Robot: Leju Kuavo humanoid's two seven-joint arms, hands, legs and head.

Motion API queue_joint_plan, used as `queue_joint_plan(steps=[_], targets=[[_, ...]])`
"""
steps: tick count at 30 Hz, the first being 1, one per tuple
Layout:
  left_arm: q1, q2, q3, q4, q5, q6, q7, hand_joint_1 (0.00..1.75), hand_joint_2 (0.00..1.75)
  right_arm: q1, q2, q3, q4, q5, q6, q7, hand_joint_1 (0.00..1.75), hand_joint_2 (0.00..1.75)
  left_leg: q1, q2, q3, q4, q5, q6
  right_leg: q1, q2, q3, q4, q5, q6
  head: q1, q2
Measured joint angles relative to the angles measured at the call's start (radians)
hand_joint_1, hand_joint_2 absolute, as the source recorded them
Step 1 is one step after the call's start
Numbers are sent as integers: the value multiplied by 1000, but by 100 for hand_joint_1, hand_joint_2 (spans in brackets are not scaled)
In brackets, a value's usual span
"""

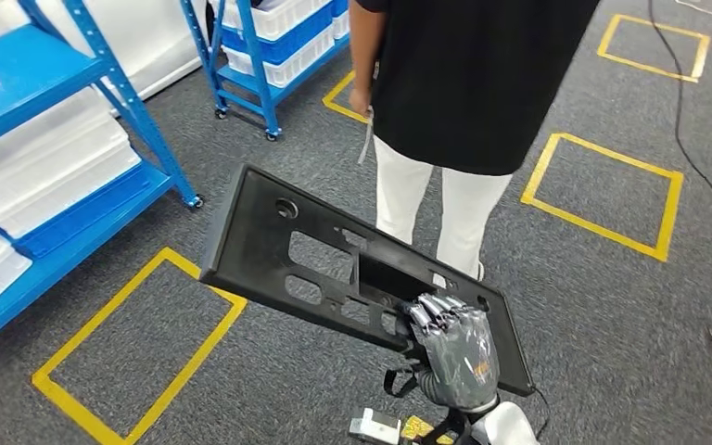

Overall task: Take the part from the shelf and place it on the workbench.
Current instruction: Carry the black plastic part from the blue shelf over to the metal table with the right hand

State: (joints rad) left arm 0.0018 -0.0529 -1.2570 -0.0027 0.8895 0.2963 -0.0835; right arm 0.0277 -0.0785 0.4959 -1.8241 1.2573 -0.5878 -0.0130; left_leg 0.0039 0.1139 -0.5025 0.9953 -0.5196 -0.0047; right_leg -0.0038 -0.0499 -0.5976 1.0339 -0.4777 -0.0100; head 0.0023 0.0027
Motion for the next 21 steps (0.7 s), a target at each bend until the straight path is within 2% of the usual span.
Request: queue_joint_plan(steps=[2,3,4,5,6,7,8,9,11,12,13,15,16,17,18,19,21], targets=[[-1,1,-3,0,-6,-15,8,0,175,27,-7,-4,-27,6,2,6,175,175,6,-42,-14,42,-37,-9,-4,22,0,-5,5,-13,0,0],[0,1,-5,0,-12,-26,17,0,175,40,-10,-7,-43,8,3,9,175,175,8,-73,-35,93,-71,-11,-5,32,-1,-6,6,-19,0,0],[1,2,-8,0,-18,-37,27,0,175,56,-15,-11,-58,10,5,12,175,175,9,-94,-64,161,-108,-12,-4,44,-2,-6,7,-22,0,0],[2,2,-12,0,-24,-45,35,0,175,73,-20,-15,-74,13,5,14,175,175,9,-102,-95,230,-138,-12,-2,56,-2,-5,7,-24,0,0],[4,3,-15,0,-28,-50,40,0,175,90,-27,-20,-89,16,6,17,175,175,9,-106,-118,279,-152,-11,-1,69,-3,-4,7,-25,0,0],[5,4,-18,0,-30,-51,42,0,175,105,-34,-24,-102,19,7,20,175,175,9,-108,-124,292,-144,-10,1,84,-3,-3,7,-25,0,0],[6,5,-21,0,-32,-51,43,0,175,117,-40,-27,-112,20,7,22,175,175,9,-110,-112,263,-116,-7,1,99,-3,-1,7,-25,0,0],[6,7,-23,0,-32,-52,44,0,175,125,-44,-30,-122,21,8,23,175,175,9,-119,-84,201,-77,-3,1,114,-2,2,7,-25,0,0],[6,11,-26,0,-33,-53,44,0,175,136,-50,-33,-140,21,9,24,175,175,10,-164,-25,68,-23,5,1,140,-5,7,8,-21,0,0],[6,13,-27,0,-33,-53,44,0,175,140,-53,-35,-148,21,10,24,175,175,8,-181,-9,29,-13,8,-1,152,-9,9,10,-15,0,0],[5,14,-27,0,-34,-53,44,0,175,143,-55,-36,-155,21,11,25,175,175,7,-191,-4,13,-14,10,-3,164,-13,9,13,-9,0,0],[2,15,-29,0,-34,-54,44,0,175,152,-59,-39,-166,21,12,25,175,175,6,-172,0,4,-6,18,-7,184,-18,6,20,7,0,0],[0,15,-31,0,-34,-54,45,0,175,157,-61,-41,-170,21,12,25,175,175,8,-159,3,-3,-1,24,-6,173,-22,10,17,12,0,0],[0,15,-32,0,-34,-54,45,0,175,160,-64,-42,-174,21,12,25,175,175,10,-146,5,-10,6,32,-3,151,-31,27,5,16,1,0],[0,15,-33,0,-34,-54,45,0,175,161,-66,-42,-177,21,12,25,175,175,12,-131,6,-17,11,38,-2,120,-48,64,-20,18,1,0],[1,16,-34,0,-34,-54,45,0,175,161,-68,-43,-179,21,12,25,175,175,10,-117,6,-19,13,41,-2,87,-73,117,-53,20,2,0],[5,17,-35,0,-34,-54,45,0,175,162,-70,-43,-180,21,12,25,175,175,7,-88,4,-19,13,43,-8,62,-128,240,-112,28,2,0]])
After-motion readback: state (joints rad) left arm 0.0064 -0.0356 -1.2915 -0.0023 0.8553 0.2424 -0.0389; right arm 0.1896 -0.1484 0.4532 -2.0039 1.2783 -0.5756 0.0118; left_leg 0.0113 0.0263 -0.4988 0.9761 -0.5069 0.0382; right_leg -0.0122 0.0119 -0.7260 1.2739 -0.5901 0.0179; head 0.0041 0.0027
